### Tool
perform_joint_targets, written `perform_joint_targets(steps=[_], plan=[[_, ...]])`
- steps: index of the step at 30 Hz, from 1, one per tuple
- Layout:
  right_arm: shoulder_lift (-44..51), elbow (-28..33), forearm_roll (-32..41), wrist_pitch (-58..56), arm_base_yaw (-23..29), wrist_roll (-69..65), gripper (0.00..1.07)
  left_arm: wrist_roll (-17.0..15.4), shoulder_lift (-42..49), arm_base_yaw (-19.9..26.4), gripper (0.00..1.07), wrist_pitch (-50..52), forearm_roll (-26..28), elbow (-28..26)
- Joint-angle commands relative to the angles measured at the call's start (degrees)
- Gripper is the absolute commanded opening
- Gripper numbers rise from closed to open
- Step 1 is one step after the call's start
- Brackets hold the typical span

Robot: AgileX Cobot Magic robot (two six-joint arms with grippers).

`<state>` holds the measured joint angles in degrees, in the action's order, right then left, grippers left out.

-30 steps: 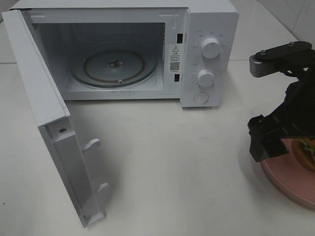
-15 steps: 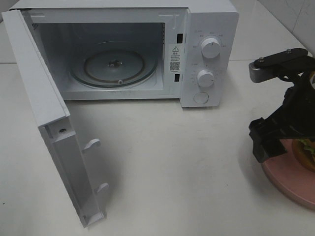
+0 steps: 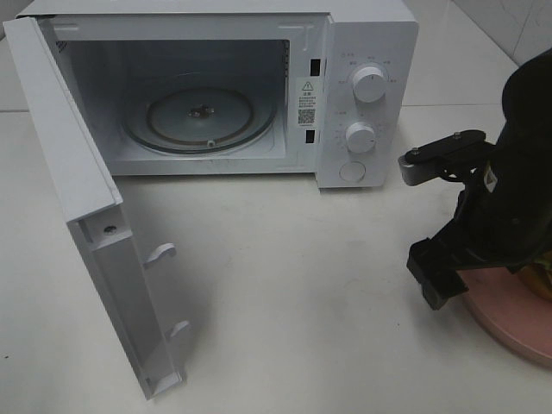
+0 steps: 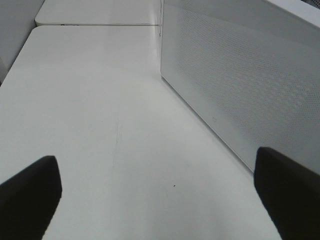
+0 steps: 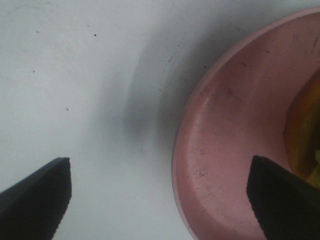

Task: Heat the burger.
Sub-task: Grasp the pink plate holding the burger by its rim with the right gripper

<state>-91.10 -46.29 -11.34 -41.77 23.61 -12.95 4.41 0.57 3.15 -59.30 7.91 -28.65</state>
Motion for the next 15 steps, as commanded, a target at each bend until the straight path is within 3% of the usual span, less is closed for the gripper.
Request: perform_joint_targets(steps=[1,15], plan=[[-1.6,0.23,-0.57,1.38,-0.34,0.8,0.91,0.06,1.03,0.11,0.98,0.34,0.06,0.17],[-7.39,2.86,-0.57,7.39,-5.27,2.92,0.88,0.06,1.03,0.11,0.98,0.34,0.06,0.17]])
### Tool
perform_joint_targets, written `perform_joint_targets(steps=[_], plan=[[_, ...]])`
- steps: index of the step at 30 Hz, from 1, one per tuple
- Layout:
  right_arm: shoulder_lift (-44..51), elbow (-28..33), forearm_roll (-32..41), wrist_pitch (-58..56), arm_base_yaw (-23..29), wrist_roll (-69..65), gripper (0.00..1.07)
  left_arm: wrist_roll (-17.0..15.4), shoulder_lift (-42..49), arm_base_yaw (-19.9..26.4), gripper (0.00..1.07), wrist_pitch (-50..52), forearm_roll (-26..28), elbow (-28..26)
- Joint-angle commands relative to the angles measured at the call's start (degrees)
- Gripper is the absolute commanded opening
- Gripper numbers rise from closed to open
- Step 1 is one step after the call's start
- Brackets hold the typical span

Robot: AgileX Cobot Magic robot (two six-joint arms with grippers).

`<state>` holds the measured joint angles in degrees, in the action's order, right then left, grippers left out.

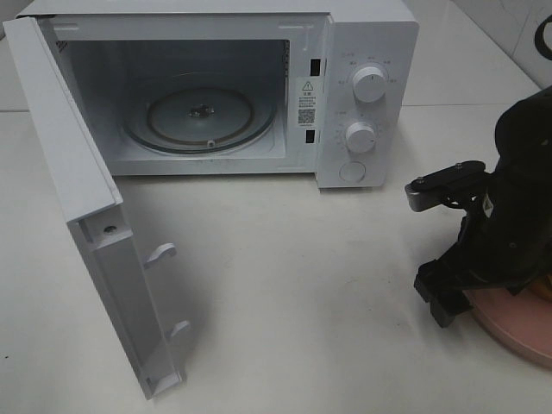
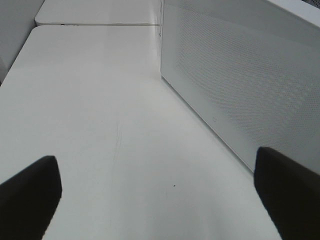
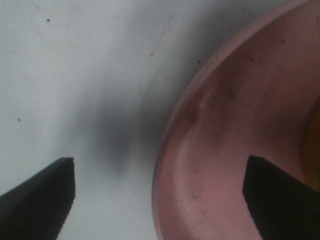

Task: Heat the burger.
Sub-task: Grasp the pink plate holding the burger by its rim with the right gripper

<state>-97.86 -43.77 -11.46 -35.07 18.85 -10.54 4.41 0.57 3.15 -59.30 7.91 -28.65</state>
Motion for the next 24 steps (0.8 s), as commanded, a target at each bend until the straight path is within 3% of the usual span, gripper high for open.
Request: perform_joint_targets(steps=[1,24], plan=[[-1.26,0.34,-0.8,1.38,-1.03,0.69,0.88,0.06,1.03,0.11,0.98,0.34,0.06,0.17],[-5.27,0.4,-1.6,3.32,-2.12,1.2,0.81,0.06,1.03,0.11,0.98,0.34,0.06,0.17]])
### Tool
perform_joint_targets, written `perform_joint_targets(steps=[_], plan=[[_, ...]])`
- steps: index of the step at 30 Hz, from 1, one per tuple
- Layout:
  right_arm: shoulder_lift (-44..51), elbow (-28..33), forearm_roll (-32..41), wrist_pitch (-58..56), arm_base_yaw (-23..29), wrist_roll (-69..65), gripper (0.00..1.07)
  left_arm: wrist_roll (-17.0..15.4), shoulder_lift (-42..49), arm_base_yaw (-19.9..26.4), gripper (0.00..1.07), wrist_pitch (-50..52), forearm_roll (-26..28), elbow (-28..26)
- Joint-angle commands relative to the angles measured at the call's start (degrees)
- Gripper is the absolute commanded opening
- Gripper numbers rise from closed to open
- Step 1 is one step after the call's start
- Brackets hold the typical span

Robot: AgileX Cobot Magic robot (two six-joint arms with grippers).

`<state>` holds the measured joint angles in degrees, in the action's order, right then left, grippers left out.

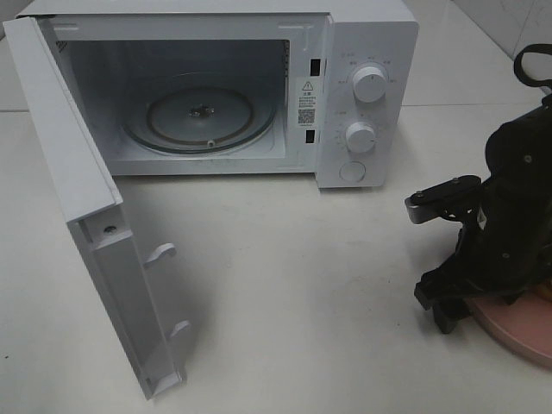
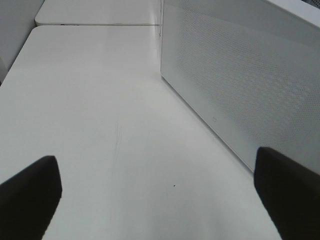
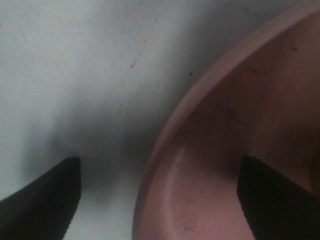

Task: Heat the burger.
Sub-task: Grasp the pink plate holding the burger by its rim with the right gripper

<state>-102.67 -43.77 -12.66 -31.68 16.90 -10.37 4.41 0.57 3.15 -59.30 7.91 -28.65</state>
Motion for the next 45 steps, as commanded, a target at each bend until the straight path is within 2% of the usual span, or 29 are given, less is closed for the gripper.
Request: perform_joint_targets(steps=[1,3,5,8,10,13,14,15,26,40,45], plan=[[-0.69,0.4,-0.34,-0.23,-0.17,1.03,0.77,0.06,1.03,0.11,0.98,0.34,0.06,0.17],[-0.69,0.4,-0.34,-0.29,-0.17,0.97,0.74,0.06,1.03,0.11,0.98,0.34,0.06,0.17],[-0.69,0.4,-0.4,-0.4,-0.17,-0.46,0.54,0.06,1.03,0.11,0.98,0.34,0.06,0.17],[-0.69,0.4,-0.4,-0.57,-0.17,-0.63,0.49,0.06,1.03,0.11,0.98,0.34,0.06,0.17],[-0.69,0.4,-0.34,-1.43,-0.17,-2.98,0.19,0.06,1.03,0.11,0.98,0.34,0.06,0.17],[-0.69,0.4,-0.34,-1.49,-0.17,-3.21,0.13,0.06,1.03,0.11,0.98,0.34,0.06,0.17],[-0.69,0.4,-0.34,-1.72,-0.17,-2.98,0.02,0.06,1.03,0.11,0.98,0.34,0.06,0.17],[-0.69,0.4,-0.34,-1.72,-0.17,-2.86,0.0,0.06,1.03,0.11,0.98,0.34,0.06,0.17],[-0.17,0.34,-2.01,-2.18,2.18,-5.9,0.0,0.06,1.03,0.11,0.98,0.34,0.06,0.17],[1.32,0.11,-17.65,-11.29,9.97,-22.17,0.0,0.06,1.03,0.11,0.98,0.34,0.06,0.17],[1.32,0.11,-19.48,-13.35,11.46,-24.52,0.0,0.06,1.03,0.11,0.98,0.34,0.06,0.17]])
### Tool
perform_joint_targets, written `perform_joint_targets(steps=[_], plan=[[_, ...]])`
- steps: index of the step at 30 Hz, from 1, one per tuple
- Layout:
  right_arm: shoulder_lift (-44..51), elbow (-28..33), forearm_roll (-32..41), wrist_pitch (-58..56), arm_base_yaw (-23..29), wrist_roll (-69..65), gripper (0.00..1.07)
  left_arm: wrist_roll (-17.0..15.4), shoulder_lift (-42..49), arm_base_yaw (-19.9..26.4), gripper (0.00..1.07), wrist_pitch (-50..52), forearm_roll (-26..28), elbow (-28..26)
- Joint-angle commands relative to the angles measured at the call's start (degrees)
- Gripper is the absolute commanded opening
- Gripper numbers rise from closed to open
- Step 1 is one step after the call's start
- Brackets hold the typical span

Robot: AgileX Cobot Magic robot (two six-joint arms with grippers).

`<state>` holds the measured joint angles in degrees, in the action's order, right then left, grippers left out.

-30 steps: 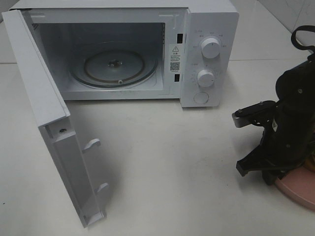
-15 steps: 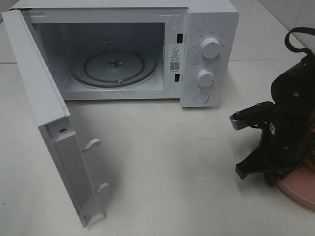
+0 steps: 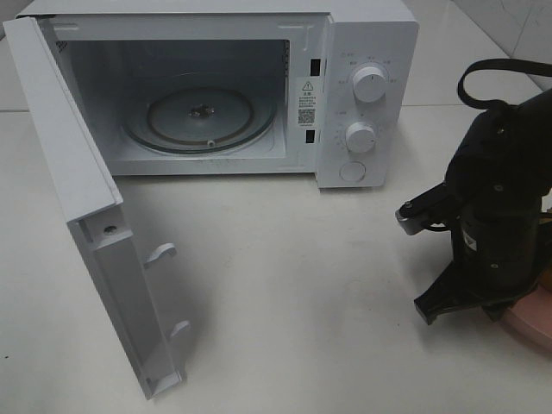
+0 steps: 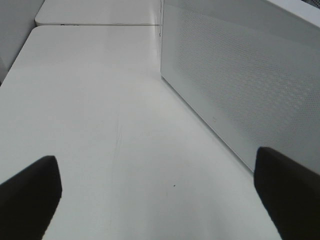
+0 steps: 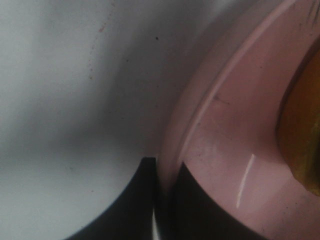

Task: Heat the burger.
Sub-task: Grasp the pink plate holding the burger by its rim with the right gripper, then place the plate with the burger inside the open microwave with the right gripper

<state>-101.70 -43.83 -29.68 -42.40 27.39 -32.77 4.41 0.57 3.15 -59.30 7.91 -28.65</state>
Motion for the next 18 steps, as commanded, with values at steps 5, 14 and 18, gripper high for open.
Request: perform_joint_targets(steps=[5,14,18], plan=[[0.52,0.17,-3.55,-4.64,3.44,-4.07,0.0,0.06,1.03,0.11,0.98,0.34,0.06,0.17],[4.7,0.17,-4.76,-9.17,7.79,-4.93,0.0,0.06,1.03,0.11,0.98,0.34,0.06,0.17],[6.25,0.46,-4.58,-11.23,9.68,-5.21,0.0,0.06,1.03,0.11,0.98,0.34,0.06,0.17]])
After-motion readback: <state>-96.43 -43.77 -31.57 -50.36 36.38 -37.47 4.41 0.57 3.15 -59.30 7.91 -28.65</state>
